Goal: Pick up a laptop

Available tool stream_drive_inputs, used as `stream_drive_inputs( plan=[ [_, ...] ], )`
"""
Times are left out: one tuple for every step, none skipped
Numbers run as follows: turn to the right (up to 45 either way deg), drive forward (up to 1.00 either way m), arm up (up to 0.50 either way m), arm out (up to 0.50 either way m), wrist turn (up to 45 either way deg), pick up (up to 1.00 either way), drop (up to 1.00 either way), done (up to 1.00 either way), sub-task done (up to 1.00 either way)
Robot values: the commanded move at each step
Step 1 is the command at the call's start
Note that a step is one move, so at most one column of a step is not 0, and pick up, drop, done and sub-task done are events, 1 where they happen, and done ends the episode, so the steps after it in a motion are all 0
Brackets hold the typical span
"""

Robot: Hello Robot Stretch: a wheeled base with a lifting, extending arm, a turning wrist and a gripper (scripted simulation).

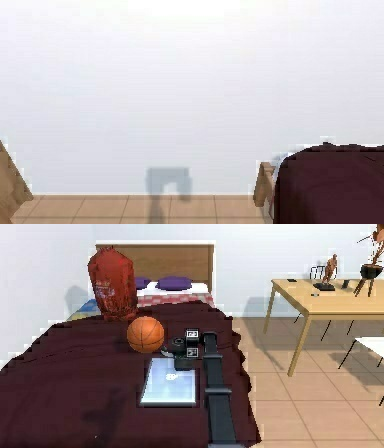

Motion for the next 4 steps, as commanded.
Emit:
stream_drive_inputs(
  plan=[
    [0.0,0.0,-0.3,0.0,0.0,0.0,0.0,0.0,0.0],
    [0.0,0.0,0.0,0.0,0.0,1.0,0.0,0.0,0.0],
    [0.0,0.0,0.1,0.0,0.0,0.0,0.0,0.0,0.0],
    [0.0,0.0,0.0,0.0,0.0,0.0,0.0,1.0,0.0]
  ],
)
